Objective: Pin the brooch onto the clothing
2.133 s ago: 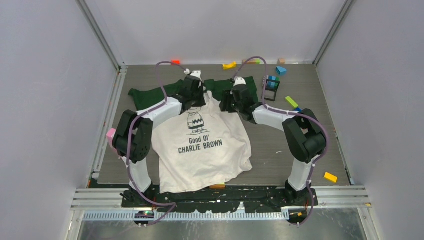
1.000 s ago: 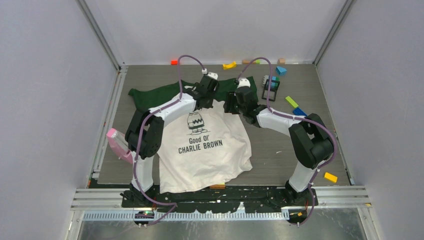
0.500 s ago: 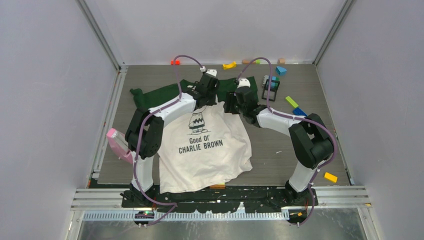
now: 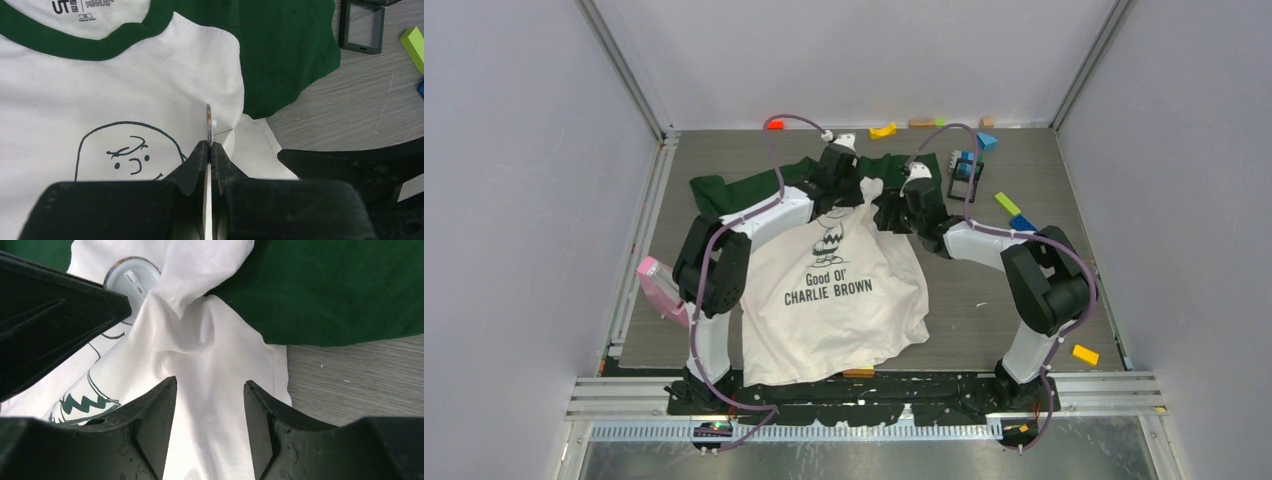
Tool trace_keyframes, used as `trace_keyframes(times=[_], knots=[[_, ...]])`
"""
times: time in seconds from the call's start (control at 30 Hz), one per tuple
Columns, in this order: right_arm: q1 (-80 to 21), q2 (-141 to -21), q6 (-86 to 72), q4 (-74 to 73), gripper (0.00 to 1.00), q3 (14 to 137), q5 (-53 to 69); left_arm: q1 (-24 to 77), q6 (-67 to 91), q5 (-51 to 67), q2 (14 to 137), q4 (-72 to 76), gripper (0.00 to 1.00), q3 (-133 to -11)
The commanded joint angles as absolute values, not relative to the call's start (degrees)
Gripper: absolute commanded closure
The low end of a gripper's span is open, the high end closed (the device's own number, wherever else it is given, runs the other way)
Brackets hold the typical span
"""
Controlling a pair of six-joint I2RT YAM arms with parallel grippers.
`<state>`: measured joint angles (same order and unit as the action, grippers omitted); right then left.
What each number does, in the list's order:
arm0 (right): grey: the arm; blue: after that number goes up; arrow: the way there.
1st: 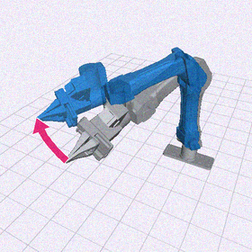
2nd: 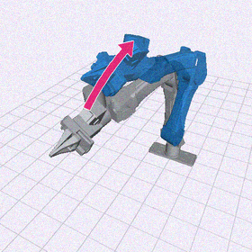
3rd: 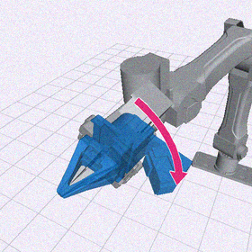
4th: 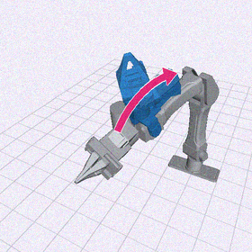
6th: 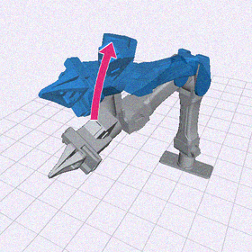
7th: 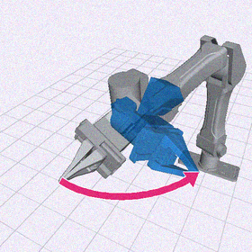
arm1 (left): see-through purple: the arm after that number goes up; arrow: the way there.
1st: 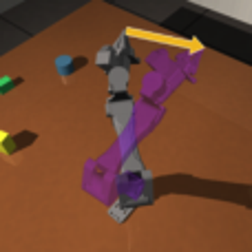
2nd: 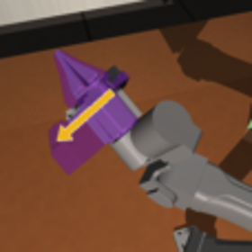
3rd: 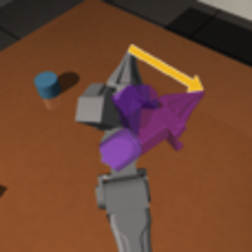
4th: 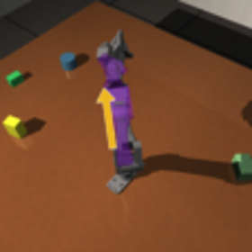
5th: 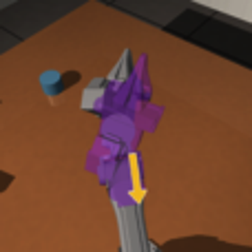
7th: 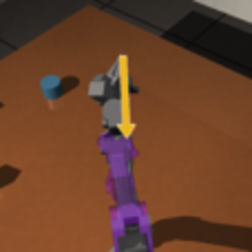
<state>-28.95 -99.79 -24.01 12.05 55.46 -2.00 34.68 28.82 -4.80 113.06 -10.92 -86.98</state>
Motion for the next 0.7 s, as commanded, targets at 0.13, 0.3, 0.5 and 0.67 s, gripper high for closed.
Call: trace_keyframes(times=[0.13,0.3,0.5,0.67], knots=[[-26.9,-100.8,-26.4,21.2,0.43,54.0,3.2,33.6,30.1,2.5,108.7,-0.9,1.00,-84.1],[-26.6,-101.7,-26.4,24.7,0.42,53.3,5.6,33.1,31.1,6.1,107.9,3.9,1.00,-82.5],[-26.4,-104.8,-26.8,30.4,0.41,54.9,8.8,32.5,31.7,7.7,108.1,3.8,1.00,-82.3],[-25.7,-108.4,-26.4,32.0,0.56,56.7,10.1,32.0,32.0,8.6,107.3,4.6,1.00,-81.0]])
